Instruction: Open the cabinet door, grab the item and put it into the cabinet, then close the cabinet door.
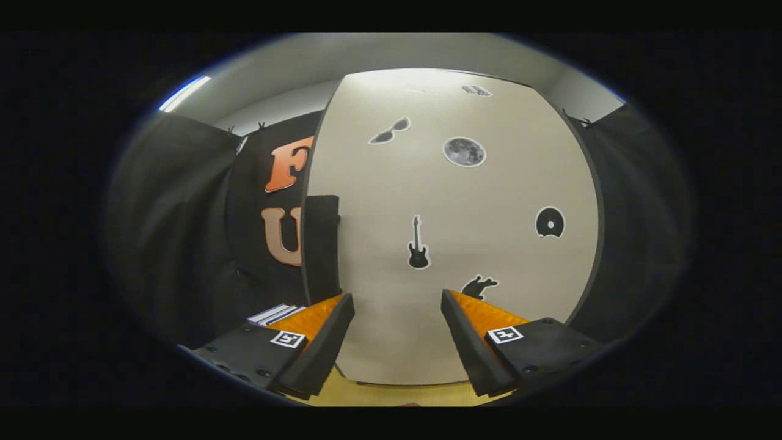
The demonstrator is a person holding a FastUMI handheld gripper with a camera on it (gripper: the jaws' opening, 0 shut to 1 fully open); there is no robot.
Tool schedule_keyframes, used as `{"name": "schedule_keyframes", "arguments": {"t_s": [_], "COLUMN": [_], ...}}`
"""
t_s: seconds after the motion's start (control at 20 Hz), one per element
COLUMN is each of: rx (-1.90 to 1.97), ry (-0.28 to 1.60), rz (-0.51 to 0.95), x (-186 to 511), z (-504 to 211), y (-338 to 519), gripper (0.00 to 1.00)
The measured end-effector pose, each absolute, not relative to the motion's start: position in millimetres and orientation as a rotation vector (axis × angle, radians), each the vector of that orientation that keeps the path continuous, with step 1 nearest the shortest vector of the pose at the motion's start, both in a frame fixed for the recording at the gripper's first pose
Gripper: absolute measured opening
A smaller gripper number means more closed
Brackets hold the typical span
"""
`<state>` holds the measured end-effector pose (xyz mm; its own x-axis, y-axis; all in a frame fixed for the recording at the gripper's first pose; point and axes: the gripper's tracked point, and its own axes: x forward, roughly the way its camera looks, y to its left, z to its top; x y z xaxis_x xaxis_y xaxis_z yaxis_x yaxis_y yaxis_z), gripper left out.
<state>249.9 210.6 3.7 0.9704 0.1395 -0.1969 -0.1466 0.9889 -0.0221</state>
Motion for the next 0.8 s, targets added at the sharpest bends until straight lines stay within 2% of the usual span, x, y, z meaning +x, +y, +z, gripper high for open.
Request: {"name": "schedule_keyframes", "arguments": {"t_s": [0.35, 0.8], "rx": [-0.057, -0.041], "ry": [0.168, 0.139], "rz": [0.179, 0.135], "x": [159.0, 64.0], "z": [38.2, 55.5], "y": [220.0, 200.4], "gripper": [0.93, 0.93]}}
